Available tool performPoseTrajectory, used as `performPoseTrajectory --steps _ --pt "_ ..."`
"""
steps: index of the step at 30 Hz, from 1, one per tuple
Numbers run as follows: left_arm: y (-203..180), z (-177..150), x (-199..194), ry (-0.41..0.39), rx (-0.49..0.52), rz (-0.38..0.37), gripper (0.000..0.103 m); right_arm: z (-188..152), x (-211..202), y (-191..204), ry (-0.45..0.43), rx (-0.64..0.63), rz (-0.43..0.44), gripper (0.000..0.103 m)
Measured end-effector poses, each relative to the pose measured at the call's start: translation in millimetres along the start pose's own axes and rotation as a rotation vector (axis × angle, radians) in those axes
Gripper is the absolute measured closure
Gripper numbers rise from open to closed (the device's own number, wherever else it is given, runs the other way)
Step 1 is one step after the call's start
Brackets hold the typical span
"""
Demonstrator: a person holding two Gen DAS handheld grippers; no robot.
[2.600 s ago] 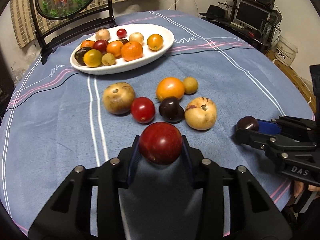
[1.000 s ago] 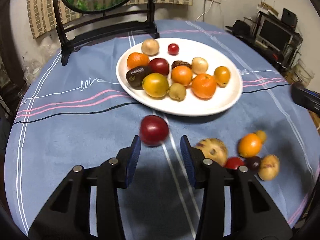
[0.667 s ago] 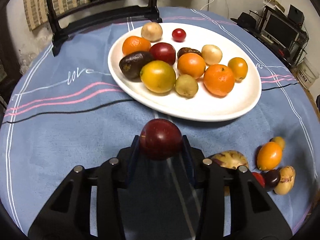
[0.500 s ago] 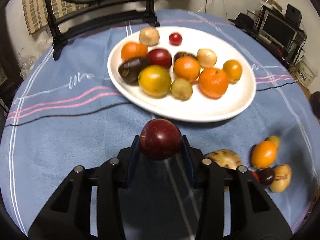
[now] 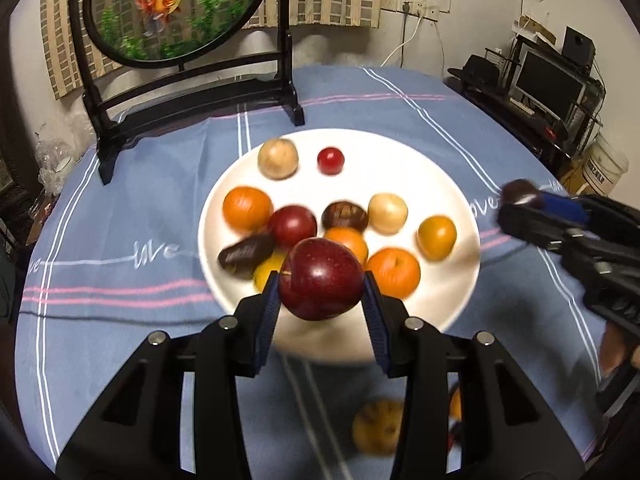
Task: Organize fruits
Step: 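Carry both dark fruits onto the white plate and open both tools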
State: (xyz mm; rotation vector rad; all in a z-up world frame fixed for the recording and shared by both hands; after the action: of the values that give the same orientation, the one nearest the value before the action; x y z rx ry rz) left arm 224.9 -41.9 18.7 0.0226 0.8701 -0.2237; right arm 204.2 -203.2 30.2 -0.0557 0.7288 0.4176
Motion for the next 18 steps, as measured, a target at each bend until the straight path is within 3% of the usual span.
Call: performPoseTrajectory --steps 8,13,14,15,18 --pt "-9 22 38 0.022 -0.015 0.022 0.062 13 60 -21 0.07 0.075 -0.02 0.071" --pt "-6 25 54 0.035 -0.045 0.041 0.061 12 81 -38 0.102 0.179 0.018 0.07" --pt "-5 26 53 0.027 -0.057 0.048 0.055 12 83 -40 0.111 0.188 0.028 0.07" --pt "-4 26 51 0.016 -0.062 0.057 0.038 10 84 -42 0.124 0.198 0.033 0.069" --pt "-6 28 36 -0.041 -0.058 0.079 0.028 5 79 -43 0.118 0.204 0.03 0.067"
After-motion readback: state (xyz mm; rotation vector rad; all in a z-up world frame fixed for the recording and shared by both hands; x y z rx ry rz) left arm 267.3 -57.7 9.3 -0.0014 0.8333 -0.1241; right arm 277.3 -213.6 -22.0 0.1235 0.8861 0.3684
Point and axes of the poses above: each gripper's, at about its wrist camera, not at the fingertips, and x roughly the way its jaws point, y to its left, z to its top, the point moved 1 cm from there along x, roughly the way its jaws point, and after that the axes turned 4 degrees about -x, right-handed, at the moved point
